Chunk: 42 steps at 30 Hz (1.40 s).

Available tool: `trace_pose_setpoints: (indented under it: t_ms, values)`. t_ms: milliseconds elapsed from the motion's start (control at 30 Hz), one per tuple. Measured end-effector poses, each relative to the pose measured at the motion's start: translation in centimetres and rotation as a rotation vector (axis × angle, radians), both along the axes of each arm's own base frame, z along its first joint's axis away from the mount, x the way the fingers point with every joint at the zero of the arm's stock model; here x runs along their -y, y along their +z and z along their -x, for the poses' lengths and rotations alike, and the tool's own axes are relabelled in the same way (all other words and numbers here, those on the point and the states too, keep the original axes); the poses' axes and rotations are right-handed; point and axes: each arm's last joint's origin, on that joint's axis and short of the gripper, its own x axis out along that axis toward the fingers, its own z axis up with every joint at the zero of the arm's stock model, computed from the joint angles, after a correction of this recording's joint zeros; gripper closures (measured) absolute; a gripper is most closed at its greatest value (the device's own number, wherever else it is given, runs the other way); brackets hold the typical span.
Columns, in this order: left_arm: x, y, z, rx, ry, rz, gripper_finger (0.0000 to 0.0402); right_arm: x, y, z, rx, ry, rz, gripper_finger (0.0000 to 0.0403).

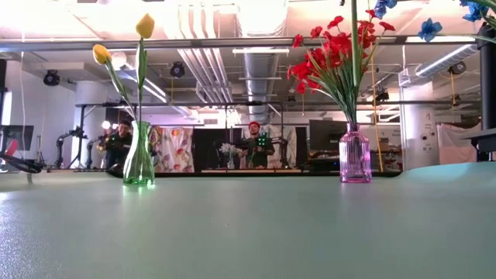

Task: Sort flowers into vase by color
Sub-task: Put the yellow tulip into the green vase

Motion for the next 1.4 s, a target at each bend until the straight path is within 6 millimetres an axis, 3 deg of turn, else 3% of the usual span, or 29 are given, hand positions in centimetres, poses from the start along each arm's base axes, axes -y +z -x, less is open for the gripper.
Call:
trace_pose_setpoints:
  t_ms: [233, 400, 567, 733, 1033, 1233, 1400]
  values:
    - [1.0, -1.1, 0.2, -0.028, -0.019, -0.018, 0.0401, 0.0, 0.0, 0.0, -0.004, -0.006, -0.041, 0.0204]
    - [0.9, 1.2, 1.6, 0.014, -0.027, -0.04, 0.0401, 0.0, 0.1, 0.0, -0.002, -0.006, -0.05, 0.0204]
    - [-0.6, 3.7, 4.0, 0.019, 0.005, -0.064, 0.0401, 0.0, 0.0, -0.1, 0.001, 0.003, -0.004, 0.0204]
    - [-3.4, 6.0, 7.7, 0.057, 0.135, -0.05, 0.0401, -0.2, -0.2, 0.1, -0.004, 0.021, 0.027, 0.0204]
    - [-11.0, 6.1, 13.5, 0.08, 0.42, -0.017, 0.0401, -0.6, -0.7, 0.0, -0.024, 0.041, 0.078, 0.0204]
    - [-15.2, 6.5, 16.4, 0.096, 0.682, -0.008, 0.0401, -0.6, -0.8, -0.1, -0.027, 0.046, 0.102, 0.0204]
    - [-18.0, 6.3, 17.3, 0.053, 0.814, -0.054, 0.0401, -0.6, -0.9, -0.1, -0.029, 0.05, 0.126, 0.0204]
